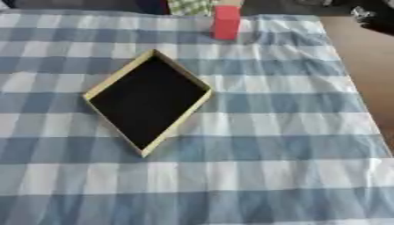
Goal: Pick up objects on the table and place them in the box.
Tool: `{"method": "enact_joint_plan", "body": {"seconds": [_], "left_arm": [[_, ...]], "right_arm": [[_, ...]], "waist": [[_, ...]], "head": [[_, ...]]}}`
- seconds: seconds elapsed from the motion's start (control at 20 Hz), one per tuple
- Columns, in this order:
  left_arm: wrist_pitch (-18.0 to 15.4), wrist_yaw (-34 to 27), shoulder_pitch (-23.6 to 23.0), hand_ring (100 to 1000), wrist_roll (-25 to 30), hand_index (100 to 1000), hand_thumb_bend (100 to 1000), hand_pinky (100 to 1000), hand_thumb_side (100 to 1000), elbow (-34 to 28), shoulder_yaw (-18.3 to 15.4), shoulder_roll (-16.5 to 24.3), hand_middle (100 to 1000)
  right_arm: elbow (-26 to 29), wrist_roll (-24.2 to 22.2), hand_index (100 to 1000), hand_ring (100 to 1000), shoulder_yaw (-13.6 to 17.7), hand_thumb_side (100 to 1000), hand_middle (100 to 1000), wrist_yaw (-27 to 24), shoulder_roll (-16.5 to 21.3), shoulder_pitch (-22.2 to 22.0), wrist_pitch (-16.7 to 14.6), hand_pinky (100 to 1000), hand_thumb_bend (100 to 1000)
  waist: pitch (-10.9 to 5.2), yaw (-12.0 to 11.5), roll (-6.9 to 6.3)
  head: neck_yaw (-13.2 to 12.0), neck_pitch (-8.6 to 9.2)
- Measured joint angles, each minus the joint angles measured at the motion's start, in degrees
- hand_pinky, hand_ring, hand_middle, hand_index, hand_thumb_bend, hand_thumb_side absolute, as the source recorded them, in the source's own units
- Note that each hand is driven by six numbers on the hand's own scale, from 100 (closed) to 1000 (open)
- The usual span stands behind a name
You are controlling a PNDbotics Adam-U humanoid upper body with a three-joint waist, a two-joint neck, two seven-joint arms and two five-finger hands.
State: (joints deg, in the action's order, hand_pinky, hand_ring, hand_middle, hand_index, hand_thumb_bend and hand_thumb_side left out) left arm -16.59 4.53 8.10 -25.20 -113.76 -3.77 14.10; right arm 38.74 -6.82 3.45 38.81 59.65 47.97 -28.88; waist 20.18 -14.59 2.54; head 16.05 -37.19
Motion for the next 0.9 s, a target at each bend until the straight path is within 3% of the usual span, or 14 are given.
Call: {"method": "enact_joint_plan", "body": {"seconds": [0.2, 0.25, 0.4, 0.45, 0.5, 0.55, 0.6, 0.65, 0.9], "left_arm": [[0.08, 0.00, 0.00, 711, 0.08, 620, 100, 678, 750, 0.00, 0.00, 0.00, 592], [0.09, 0.00, 0.00, 711, 0.09, 619, 100, 678, 751, 0.00, 0.00, 0.00, 592], [0.14, -0.01, 0.00, 711, 0.14, 619, 100, 677, 752, 0.00, 0.02, 0.00, 592], [0.19, -0.01, 0.00, 711, 0.19, 619, 100, 677, 751, 0.00, 0.03, 0.00, 592], [0.22, -0.02, 0.00, 711, 0.22, 619, 100, 677, 751, 0.00, 0.05, 0.00, 592], [0.23, -0.03, 0.00, 712, 0.23, 619, 100, 677, 751, 0.00, 0.12, 0.00, 592], [0.25, -0.04, 0.00, 712, 0.25, 619, 100, 677, 751, 0.00, 0.23, 0.00, 592], [0.28, -0.06, 0.00, 712, 0.29, 619, 100, 677, 751, 0.00, 0.32, 0.00, 592], [0.41, -0.21, 0.02, 713, 0.45, 618, 100, 677, 752, 0.00, 0.35, 0.00, 592]], "right_arm": [[2.18, -6.42, 984, 1000, 0.03, 1000, 984, -2.39, -0.03, 0.41, -1.19, 957, 100], [2.59, -7.46, 970, 982, 0.04, 973, 948, -2.84, -0.03, 0.42, -1.19, 954, 100], [4.73, -10.04, 968, 978, -0.72, 869, 948, -3.79, -0.14, 0.74, -2.00, 951, 100], [5.62, -10.91, 967, 981, -1.09, 764, 953, -4.18, -0.25, 0.75, -2.50, 953, 100], [6.42, -11.76, 967, 981, -1.46, 764, 953, -4.51, -0.37, 0.77, -2.96, 953, 100], [7.04, -12.65, 967, 981, -1.78, 660, 953, -4.82, -0.44, 0.88, -3.35, 952, 104], [7.61, -13.58, 967, 981, -2.05, 660, 953, -5.18, -0.49, 1.07, -3.64, 952, 104], [7.97, -14.49, 968, 979, -2.20, 594, 952, -5.44, -0.68, 1.49, -3.75, 951, 121], [8.81, -18.68, 974, 988, -2.62, 465, 958, -5.96, -2.56, 3.77, -3.14, 959, 171]], "waist": [[-0.04, 0.00, -0.01], [-0.04, 0.00, -0.01], [-0.04, 0.00, 0.00], [-0.04, 0.00, 0.01], [-0.04, -0.01, 0.01], [-0.04, -0.04, 0.01], [-0.04, -0.16, 0.01], [-0.04, -0.29, 0.01], [-0.04, -0.58, 0.09]], "head": [[0.29, 0.03], [0.34, 0.04], [0.77, 0.44], [0.81, 0.48], [0.89, 0.50], [0.98, 0.51], [1.08, 0.51], [1.19, 0.52], [1.45, 0.53]]}}
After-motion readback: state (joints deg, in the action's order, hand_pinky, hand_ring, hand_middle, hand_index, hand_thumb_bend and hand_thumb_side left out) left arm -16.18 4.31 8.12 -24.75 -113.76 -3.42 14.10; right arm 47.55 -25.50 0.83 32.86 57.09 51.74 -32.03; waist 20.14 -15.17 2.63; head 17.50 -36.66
